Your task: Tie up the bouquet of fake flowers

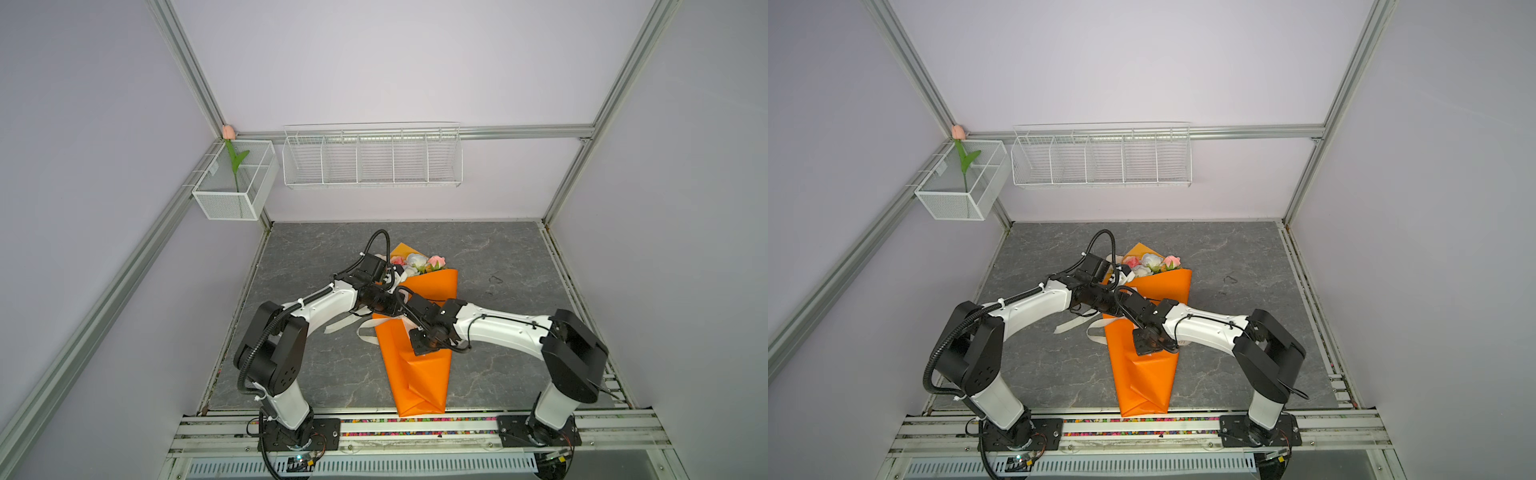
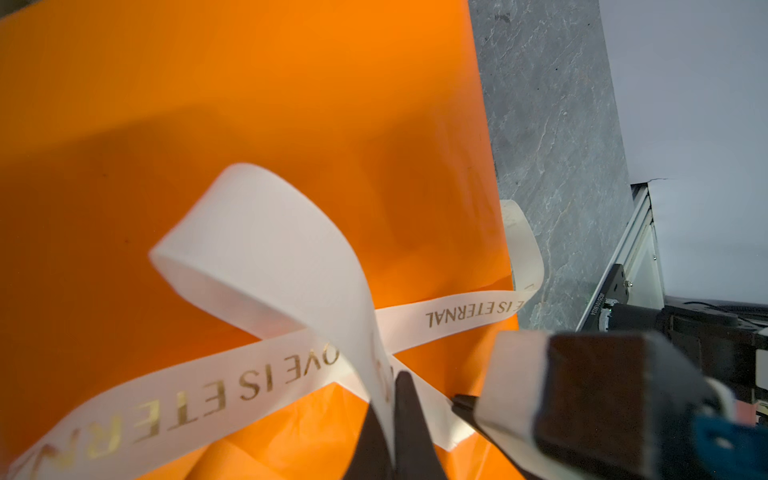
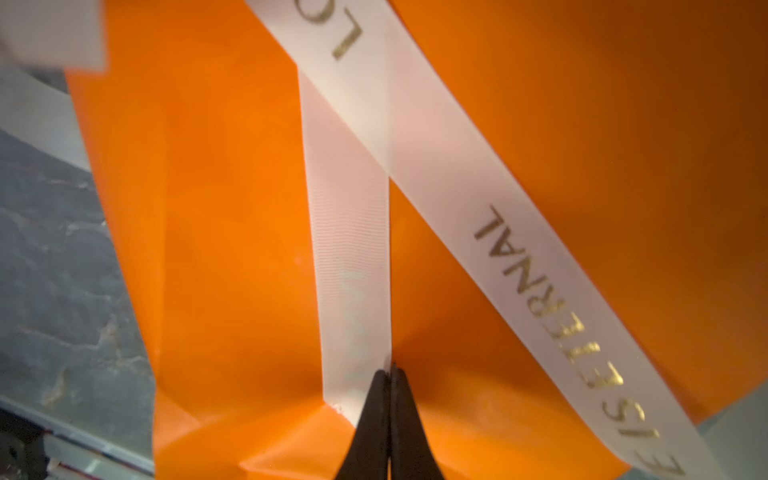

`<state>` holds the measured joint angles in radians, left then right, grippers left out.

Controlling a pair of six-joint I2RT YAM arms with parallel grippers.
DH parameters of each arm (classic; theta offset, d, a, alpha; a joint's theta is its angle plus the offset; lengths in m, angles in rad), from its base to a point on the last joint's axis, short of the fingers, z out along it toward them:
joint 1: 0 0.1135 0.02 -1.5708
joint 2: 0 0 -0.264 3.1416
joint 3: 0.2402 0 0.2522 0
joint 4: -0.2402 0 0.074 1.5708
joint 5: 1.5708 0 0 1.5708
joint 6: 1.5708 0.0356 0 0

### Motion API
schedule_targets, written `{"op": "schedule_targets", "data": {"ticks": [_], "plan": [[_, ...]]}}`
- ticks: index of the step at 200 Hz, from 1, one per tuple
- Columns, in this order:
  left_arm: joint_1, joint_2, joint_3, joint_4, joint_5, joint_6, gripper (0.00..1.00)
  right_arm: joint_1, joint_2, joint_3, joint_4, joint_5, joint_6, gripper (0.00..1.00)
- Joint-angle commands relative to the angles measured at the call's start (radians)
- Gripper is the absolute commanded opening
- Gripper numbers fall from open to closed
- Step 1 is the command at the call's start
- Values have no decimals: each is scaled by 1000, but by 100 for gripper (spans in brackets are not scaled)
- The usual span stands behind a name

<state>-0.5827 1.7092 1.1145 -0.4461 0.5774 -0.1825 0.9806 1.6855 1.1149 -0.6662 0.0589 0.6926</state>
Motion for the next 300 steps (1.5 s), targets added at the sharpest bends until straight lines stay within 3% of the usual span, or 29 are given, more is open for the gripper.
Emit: {"op": "schedule_targets", "data": {"ticks": [1,47,73,97,129,152,187,206,219,258,300], "plan": [[-3,-3,-8,0,19,2,4,19,-71,-61,-34,-24,45,6],[-4,2,-16,1,42,4,17,33,-170,-119,-162,65,70,6],[-5,-9,-19,-16,40,5,41,27,-205,-117,-206,84,74,6],[-6,-52,-18,-53,11,12,57,15,-184,-121,-311,176,100,6],[-2,-157,-40,-145,-96,19,100,-2,-209,-144,-337,204,82,6],[9,-221,-61,-198,-162,-2,99,-20,-221,-155,-343,210,74,6],[121,-321,-163,-222,-506,-266,99,-21,-226,-164,-310,192,58,6],[247,-313,-227,-148,-325,-333,99,-21,-223,-158,-307,193,50,6],[265,-283,-241,-97,-241,-361,99,-21,-222,-153,-303,195,46,6],[265,-187,-235,52,-157,-486,100,-19,-215,-157,-299,195,46,6],[263,-118,-194,76,-172,-546,94,-19,-224,-166,-302,202,45,6]]}}
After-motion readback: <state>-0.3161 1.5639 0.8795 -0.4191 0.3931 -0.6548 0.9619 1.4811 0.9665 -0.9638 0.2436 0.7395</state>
